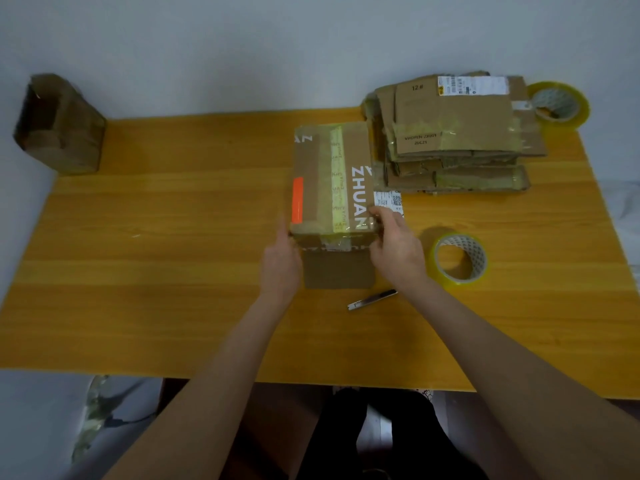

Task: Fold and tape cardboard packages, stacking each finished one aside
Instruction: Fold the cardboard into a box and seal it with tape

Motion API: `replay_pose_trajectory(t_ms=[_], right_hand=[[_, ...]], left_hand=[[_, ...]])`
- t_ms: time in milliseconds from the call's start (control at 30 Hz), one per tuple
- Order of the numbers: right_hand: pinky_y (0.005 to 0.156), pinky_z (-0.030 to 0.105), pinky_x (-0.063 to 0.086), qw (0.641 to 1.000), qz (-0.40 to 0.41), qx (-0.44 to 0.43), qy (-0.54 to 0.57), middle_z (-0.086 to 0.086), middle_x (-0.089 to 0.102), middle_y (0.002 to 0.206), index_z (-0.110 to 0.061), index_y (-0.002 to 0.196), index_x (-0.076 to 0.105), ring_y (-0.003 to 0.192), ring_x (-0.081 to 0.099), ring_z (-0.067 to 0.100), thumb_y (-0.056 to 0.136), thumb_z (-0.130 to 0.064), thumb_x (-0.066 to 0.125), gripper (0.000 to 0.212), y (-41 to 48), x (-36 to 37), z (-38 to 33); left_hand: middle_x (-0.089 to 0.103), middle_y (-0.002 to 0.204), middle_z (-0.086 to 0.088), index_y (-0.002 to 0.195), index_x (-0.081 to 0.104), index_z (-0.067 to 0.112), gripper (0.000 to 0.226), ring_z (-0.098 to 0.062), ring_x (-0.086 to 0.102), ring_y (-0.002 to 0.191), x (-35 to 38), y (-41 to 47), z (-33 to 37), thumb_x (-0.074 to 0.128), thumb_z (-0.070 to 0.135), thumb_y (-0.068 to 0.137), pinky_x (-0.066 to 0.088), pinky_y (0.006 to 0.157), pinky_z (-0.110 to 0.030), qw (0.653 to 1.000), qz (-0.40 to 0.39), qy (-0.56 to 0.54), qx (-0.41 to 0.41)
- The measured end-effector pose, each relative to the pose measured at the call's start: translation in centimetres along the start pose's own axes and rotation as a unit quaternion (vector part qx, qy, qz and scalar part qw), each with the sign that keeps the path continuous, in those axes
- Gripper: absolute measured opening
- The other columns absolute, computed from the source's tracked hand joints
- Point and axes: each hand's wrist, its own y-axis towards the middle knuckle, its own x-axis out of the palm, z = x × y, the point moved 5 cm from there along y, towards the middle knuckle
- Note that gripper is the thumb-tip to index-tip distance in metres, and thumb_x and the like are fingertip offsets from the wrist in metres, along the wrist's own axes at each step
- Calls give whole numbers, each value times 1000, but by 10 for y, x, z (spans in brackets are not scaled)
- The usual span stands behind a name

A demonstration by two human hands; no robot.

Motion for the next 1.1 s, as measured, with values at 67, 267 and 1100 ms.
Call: replay_pose_trajectory(t_ms=[67,267,1100], right_hand=[[95,39,46,996,-5,21,82,3,38,148,-17,148,27,123,48,22,93,-17,53,60,2,6,-10],[87,41,46,981,-33,138,131,10,56,125,-9,149,16,115,55,30,98,-39,48,68,24,28,-12],[78,30,51,903,-72,215,365,-2,60,103,-16,138,42,81,59,10,92,-14,58,49,81,0,-22]], left_hand=[[40,143,-9,152,10,7,63,-21,43,126,8,-5,16,44,10,98,37,102,-30,999,-13,-47,-8],[23,155,-17,151,8,2,80,-31,25,142,26,12,22,53,36,95,26,112,-39,991,-25,-99,-89],[51,134,-10,145,32,12,56,-30,53,117,-3,99,36,51,29,95,44,99,-43,951,-99,-217,-195]])
